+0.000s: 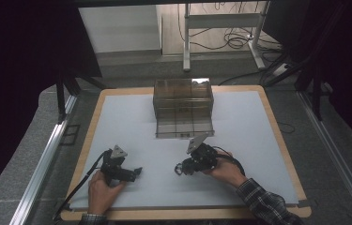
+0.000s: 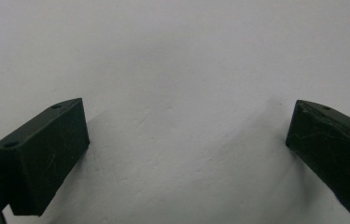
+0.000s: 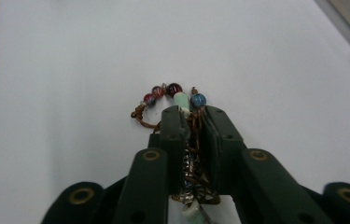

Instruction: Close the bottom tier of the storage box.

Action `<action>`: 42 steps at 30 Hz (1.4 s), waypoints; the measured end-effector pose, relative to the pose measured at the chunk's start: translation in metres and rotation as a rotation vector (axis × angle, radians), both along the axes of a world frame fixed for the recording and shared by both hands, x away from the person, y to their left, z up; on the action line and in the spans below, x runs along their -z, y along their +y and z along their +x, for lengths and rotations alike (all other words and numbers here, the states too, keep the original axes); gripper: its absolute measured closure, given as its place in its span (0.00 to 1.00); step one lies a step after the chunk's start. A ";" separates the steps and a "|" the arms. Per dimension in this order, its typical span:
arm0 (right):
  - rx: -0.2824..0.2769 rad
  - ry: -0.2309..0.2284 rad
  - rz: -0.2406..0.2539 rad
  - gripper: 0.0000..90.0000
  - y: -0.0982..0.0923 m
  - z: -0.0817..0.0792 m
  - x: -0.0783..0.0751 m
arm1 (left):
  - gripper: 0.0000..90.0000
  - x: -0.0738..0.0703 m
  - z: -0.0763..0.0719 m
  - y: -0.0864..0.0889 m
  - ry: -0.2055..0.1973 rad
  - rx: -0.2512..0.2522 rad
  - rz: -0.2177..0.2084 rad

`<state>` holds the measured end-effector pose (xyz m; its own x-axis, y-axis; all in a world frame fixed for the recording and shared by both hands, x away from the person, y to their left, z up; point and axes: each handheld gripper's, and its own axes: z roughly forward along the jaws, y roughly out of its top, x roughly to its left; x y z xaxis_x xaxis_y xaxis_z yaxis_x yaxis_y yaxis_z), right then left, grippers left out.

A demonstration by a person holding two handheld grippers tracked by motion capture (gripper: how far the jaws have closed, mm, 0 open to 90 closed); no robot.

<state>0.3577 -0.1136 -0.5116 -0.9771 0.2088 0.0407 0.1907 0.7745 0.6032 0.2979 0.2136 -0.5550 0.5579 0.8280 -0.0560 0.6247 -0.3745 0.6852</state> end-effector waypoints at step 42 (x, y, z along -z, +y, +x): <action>0.111 -0.108 0.087 0.88 -0.008 0.011 -0.035 | 0.00 0.000 0.000 0.000 -0.001 0.003 0.002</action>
